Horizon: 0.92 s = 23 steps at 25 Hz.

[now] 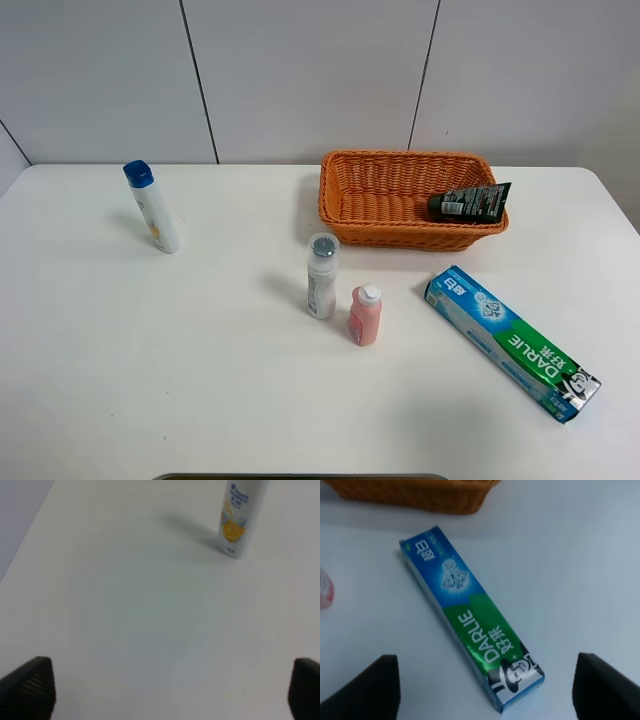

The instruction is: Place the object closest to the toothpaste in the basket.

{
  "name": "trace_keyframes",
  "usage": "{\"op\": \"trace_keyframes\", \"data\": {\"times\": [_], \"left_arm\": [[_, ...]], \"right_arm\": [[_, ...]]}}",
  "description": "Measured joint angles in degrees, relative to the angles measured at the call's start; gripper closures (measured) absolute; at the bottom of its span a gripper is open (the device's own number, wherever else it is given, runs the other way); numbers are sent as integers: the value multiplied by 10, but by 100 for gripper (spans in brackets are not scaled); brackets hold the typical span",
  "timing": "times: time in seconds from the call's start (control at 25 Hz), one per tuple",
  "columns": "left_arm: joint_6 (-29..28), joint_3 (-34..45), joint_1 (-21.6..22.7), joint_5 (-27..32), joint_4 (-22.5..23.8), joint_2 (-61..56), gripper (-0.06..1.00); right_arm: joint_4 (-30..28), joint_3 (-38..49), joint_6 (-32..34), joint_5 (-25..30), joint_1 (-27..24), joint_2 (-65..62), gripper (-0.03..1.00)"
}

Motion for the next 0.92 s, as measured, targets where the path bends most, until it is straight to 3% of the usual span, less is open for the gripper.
{"op": "trace_keyframes", "data": {"times": [0.16, 0.92], "left_arm": [[0, 0, 0, 0, 0, 0, 0], [0, 0, 0, 0, 0, 0, 0]], "right_arm": [[0, 1, 0, -4, 0, -51, 23], [0, 1, 4, -4, -5, -51, 23]]}}
